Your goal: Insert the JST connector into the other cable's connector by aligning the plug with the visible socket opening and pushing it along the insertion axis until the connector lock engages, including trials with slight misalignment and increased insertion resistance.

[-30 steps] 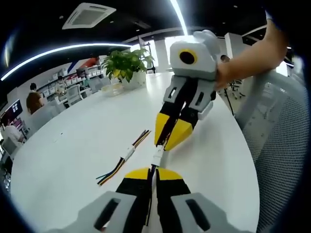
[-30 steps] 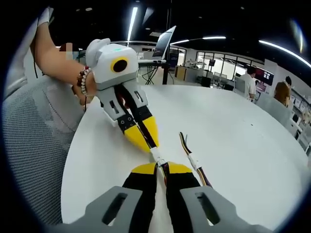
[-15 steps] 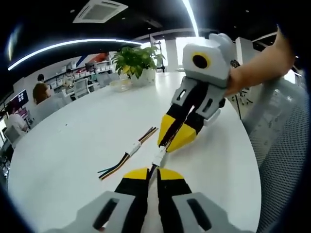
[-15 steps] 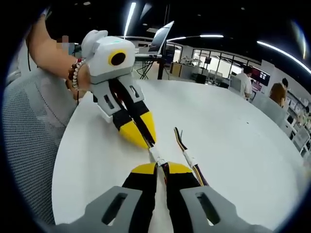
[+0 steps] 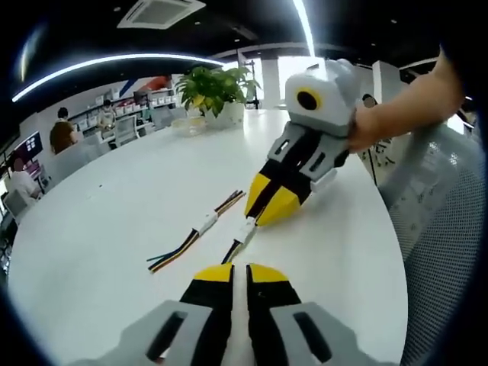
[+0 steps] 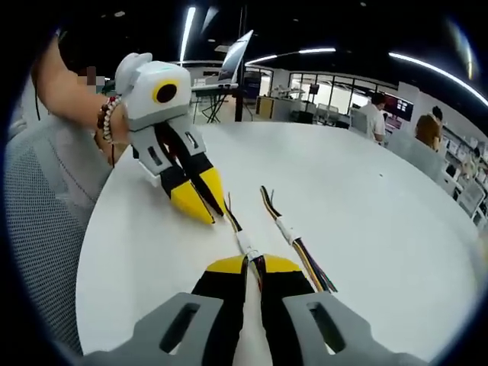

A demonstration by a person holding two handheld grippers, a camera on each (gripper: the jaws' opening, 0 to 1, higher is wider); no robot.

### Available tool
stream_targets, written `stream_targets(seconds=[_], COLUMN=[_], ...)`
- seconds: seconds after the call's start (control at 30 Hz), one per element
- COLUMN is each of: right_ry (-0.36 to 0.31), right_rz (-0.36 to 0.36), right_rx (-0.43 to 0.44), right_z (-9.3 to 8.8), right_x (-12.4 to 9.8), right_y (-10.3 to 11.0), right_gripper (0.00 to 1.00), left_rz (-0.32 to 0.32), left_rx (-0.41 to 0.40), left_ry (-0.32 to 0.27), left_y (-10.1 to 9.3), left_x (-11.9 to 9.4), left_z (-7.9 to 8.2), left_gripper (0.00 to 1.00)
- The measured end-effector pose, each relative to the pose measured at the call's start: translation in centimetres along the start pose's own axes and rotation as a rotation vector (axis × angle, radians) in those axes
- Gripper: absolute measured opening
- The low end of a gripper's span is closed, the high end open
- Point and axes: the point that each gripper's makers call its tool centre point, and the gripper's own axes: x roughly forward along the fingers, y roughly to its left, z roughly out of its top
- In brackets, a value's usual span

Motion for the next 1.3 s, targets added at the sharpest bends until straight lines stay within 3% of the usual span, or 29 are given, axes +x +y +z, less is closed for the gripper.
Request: stream_targets(seconds=[0.23, 0.53, 0.83, 0.9, 1.0, 1.2, 1.3], right_ry=[0.018, 0.014, -0.041, -0.054, -0.061, -0.057, -0.078], right_rz=[0.007, 0.002, -0.044, -0.058, -0.055, -0.095, -0.116], right_rx=[-0.025, 0.037, 0.061, 0.072, 0.156, 0.171, 0.2], right_z=[-0.3, -0.3, 1.7, 2.2, 2.4, 2.6, 3.1], right_x=[0.2, 0.2, -0.9, -1.3, -1.7, -2.7, -3.5], right_y=[0.2, 0.1, -0.8, -1.1, -1.3, -1.9, -2.3], right_gripper=[0.04, 0.08, 0.12, 0.14, 0.22, 0.33, 0.37], left_rz=[0.0, -0.005, 0.017, 0.014, 0.01, 0.096, 0.133], left_rx=[-0.012, -0.008, -0.033, -0.069, -0.114, -0.147, -0.164], left_ry=[0.007, 0.008, -0.022, -0.038, -0.051, -0.039, -0.067], left_y=[0.1, 0.1, 0.7, 0.7, 0.5, 1.9, 2.6], left_x=[0.0, -0.1, -0.6, -0.9, -1.2, -2.1, -2.8], left_z=[-0.2, -0.2, 0.6, 1.0, 1.4, 1.4, 2.0], left_gripper=[0.0, 0.0, 0.01, 0.04, 0.1, 0.29, 0.38])
